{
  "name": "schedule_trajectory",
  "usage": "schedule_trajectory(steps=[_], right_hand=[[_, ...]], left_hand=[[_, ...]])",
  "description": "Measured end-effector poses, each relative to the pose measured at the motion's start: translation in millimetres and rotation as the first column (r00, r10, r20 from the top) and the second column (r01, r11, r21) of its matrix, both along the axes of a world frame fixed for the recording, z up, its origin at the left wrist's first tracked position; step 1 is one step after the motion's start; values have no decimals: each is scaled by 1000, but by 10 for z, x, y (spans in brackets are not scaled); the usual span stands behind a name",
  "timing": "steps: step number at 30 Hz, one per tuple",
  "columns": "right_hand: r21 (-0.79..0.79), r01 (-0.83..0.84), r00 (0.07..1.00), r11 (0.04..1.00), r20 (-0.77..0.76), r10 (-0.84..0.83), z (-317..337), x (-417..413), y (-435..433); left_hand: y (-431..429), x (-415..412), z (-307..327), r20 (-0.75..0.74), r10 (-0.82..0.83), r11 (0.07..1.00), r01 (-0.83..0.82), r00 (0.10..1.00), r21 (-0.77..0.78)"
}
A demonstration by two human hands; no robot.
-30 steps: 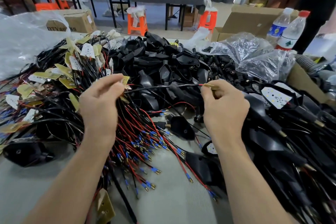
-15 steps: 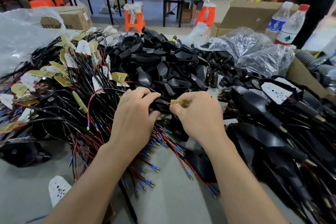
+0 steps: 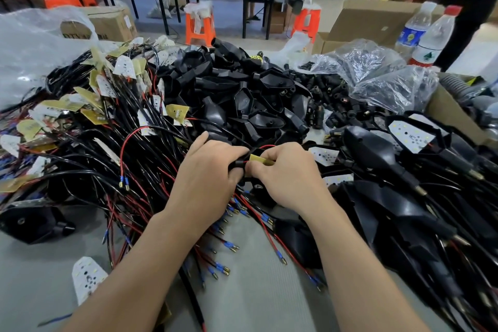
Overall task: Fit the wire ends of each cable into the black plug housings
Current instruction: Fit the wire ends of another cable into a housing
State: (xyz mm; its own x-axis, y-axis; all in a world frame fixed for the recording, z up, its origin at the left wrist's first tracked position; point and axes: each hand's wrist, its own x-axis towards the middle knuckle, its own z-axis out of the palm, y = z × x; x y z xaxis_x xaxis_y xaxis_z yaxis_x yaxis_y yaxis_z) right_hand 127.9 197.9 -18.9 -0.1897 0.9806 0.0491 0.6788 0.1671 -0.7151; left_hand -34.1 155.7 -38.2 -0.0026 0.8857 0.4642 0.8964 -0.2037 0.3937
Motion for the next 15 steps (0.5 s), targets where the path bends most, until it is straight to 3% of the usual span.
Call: schedule_trajectory(steps=[7, 12, 15], right_hand=[[170, 13, 1000, 985, -25, -9, -27, -32, -20], [47, 45, 894, 998, -448, -19, -64, 5, 14], [86, 187, 829, 978, -548, -110, -36, 86, 70]], left_hand=[[-9, -23, 24, 158, -39, 996, 51, 987, -73], [-15, -62, 21, 273, -23, 996, 45, 962, -76], [-10, -64, -1, 277, -19, 995, 47, 961, -94]])
